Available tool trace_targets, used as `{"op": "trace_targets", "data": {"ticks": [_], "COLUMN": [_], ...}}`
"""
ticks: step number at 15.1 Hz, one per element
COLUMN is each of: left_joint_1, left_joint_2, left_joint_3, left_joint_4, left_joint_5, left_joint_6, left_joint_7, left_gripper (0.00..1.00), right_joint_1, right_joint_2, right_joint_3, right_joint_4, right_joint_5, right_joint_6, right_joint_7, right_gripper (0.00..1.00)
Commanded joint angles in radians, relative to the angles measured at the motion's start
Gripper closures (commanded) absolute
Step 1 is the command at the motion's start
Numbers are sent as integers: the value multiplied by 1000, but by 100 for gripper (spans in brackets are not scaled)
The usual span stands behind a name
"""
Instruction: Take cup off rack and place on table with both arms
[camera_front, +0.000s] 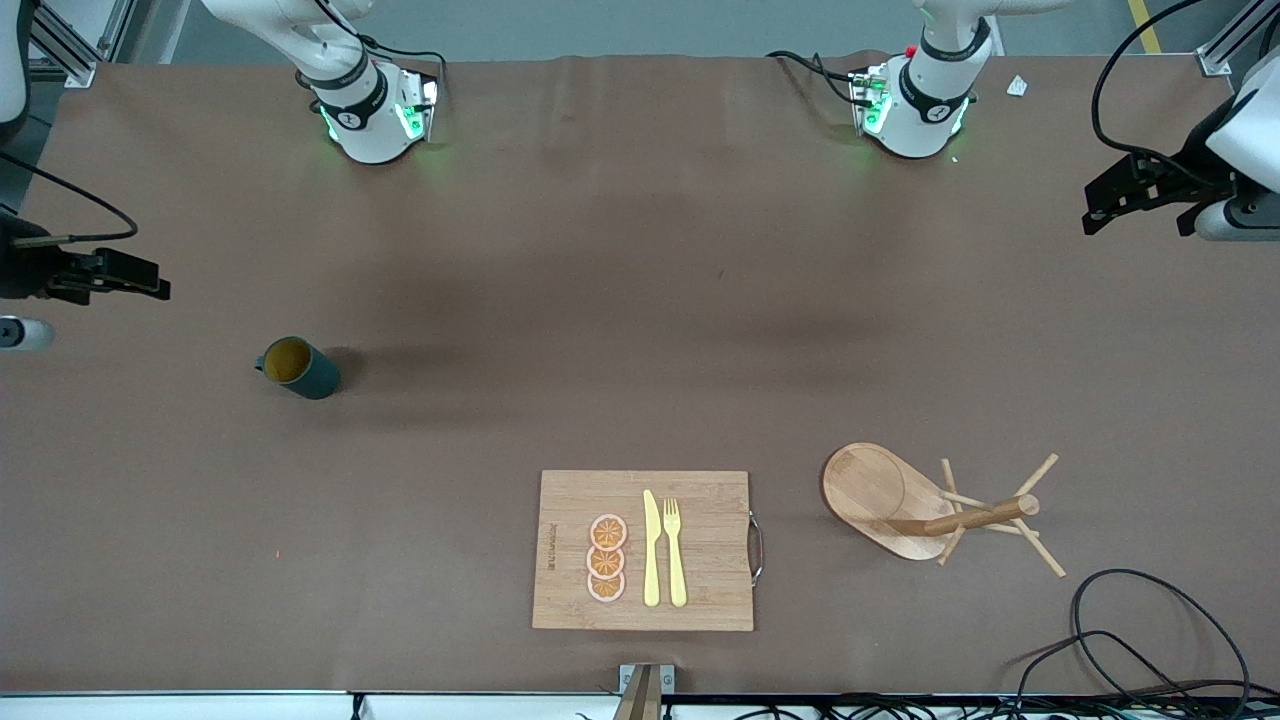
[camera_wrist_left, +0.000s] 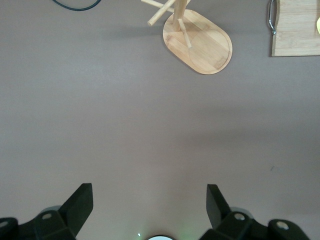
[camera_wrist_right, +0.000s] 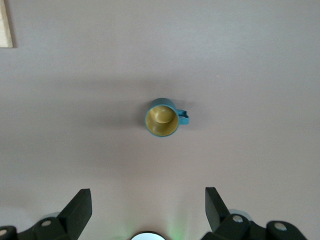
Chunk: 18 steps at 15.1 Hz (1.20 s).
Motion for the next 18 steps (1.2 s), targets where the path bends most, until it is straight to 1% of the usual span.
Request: {"op": "trace_targets", "data": {"ticks": [1, 3, 5, 8, 15, 16, 18], "left_joint_1": [6, 6, 3, 7, 3, 4, 4], "left_joint_2": [-30, -30, -26, -19, 5, 4, 4], "left_joint_3": [-4, -4, -4, -2, -2, -2, -2], "left_joint_4": [-20, -20, -12, 5, 41, 40, 43], "left_joint_5": [-15, -15, -14, -8, 0, 0, 0], "left_joint_6": [-11, -10, -8, -8, -11, -13, -14], "left_joint_7": [20, 20, 18, 20, 13, 15, 16], "left_gripper": [0, 0, 0, 0, 0, 0, 0], "right_joint_1": [-44, -50, -63, -95, -90, -84, -92], "right_joint_2": [6, 8, 8, 14, 13, 3, -18], "right_joint_3": [3, 3, 2, 3, 3, 5, 3], "right_joint_4": [52, 57, 58, 58, 69, 63, 57], "right_joint_5": [-13, -19, -33, -21, -13, -27, -25], "right_joint_6": [-42, -46, -46, -42, -51, -65, -82], "right_joint_7": [7, 0, -54, -74, -69, -74, -78], "right_gripper": [0, 0, 0, 0, 0, 0, 0]}}
